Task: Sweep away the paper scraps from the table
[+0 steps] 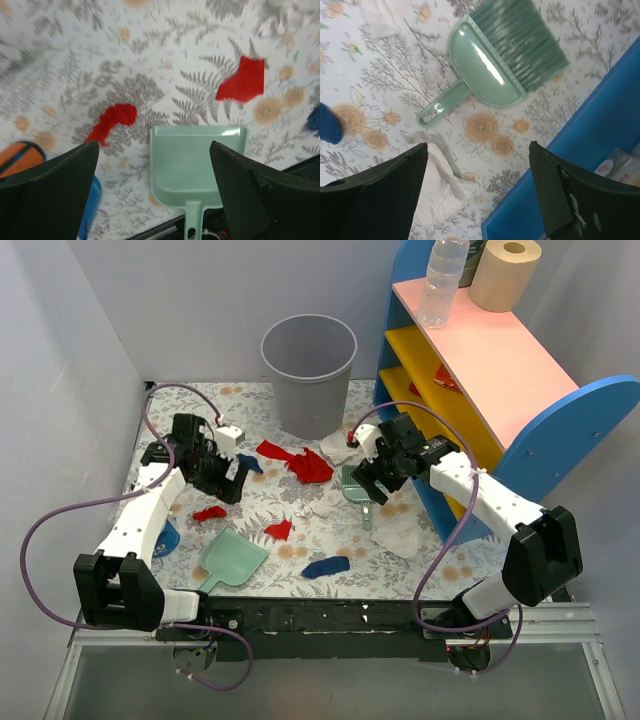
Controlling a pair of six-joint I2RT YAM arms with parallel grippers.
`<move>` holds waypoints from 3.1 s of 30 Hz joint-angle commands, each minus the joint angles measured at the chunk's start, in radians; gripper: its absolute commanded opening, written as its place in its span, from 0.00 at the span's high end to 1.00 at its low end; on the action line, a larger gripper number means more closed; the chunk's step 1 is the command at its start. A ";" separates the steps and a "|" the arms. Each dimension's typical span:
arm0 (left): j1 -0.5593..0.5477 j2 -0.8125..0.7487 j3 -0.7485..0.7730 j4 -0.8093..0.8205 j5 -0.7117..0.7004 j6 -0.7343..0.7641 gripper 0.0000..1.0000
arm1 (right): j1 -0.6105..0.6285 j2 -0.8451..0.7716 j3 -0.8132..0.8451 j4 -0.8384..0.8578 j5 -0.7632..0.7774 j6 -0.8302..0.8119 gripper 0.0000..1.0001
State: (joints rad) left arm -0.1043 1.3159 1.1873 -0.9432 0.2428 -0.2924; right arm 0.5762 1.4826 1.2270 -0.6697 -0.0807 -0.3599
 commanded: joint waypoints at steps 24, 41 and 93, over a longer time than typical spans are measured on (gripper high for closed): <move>0.000 -0.023 -0.062 0.006 0.104 -0.102 0.08 | -0.024 0.527 0.373 0.111 0.042 0.280 0.34; 0.000 0.016 0.003 0.000 0.122 -0.094 0.07 | -0.078 0.657 0.373 0.111 0.042 0.305 0.80; -0.302 0.114 0.262 0.712 0.247 -0.389 0.47 | 0.068 0.346 0.905 0.280 -0.062 0.653 0.99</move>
State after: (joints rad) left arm -0.4026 1.4315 1.4094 -0.2527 0.5144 -0.6743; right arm 0.6418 1.8595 2.1143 -0.4580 -0.1593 0.2783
